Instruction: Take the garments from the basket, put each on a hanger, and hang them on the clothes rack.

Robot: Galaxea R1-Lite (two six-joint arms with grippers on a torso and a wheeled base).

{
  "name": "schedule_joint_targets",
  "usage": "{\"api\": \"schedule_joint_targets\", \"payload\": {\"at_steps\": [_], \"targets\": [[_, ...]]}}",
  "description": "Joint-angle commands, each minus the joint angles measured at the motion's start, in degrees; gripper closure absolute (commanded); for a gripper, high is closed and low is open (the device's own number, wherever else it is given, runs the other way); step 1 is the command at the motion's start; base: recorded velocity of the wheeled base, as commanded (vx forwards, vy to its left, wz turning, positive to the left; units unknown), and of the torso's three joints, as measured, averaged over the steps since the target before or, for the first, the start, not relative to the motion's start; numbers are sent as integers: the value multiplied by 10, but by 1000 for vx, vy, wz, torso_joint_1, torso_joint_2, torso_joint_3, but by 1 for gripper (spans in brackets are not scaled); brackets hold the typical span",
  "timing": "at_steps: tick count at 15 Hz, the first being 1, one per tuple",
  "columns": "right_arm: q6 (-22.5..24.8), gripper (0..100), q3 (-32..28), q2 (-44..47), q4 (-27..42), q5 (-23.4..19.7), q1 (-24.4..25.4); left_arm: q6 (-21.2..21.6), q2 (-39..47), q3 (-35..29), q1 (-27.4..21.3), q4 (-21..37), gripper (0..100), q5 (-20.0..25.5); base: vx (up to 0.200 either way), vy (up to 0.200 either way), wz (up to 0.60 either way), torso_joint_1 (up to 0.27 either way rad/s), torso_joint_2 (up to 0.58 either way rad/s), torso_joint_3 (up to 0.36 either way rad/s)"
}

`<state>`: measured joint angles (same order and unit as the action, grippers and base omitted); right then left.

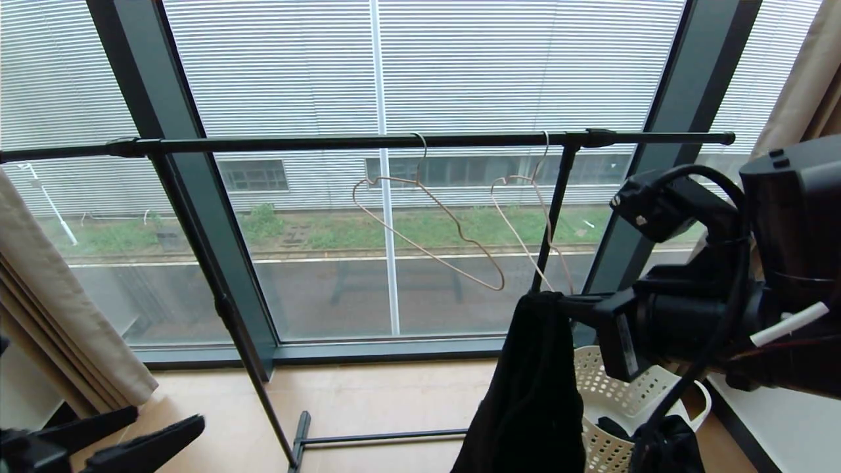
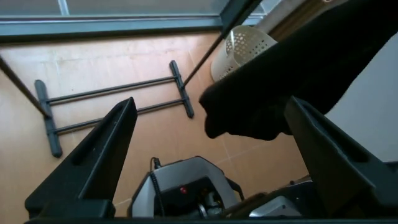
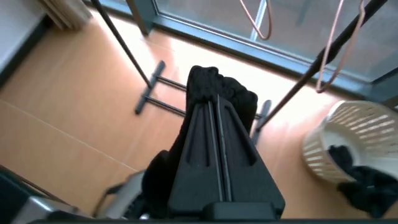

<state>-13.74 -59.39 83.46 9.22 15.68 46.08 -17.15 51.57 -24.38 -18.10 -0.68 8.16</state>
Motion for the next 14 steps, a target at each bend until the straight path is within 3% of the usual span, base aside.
{"api": "schedule_joint_targets", "payload": {"at_steps": [1, 5, 10, 14], "targets": [[-55, 100, -46, 36, 0, 4, 1, -44, 201, -94, -88, -47, 0, 5, 0, 0, 0, 0, 0, 0], [-113, 100, -79, 50, -3, 6, -5, -46, 370, -183, -118, -56, 0, 5, 0, 0, 0, 0, 0, 0], [-167, 100, -92, 81, -15, 27, -3, -55, 516, -201, -203, -138, 0, -3, 0, 0, 0, 0, 0, 0], [-168, 100, -87, 78, -14, 42, -2, -55, 584, -233, -243, -143, 0, -28, 0, 0, 0, 0, 0, 0]]}}
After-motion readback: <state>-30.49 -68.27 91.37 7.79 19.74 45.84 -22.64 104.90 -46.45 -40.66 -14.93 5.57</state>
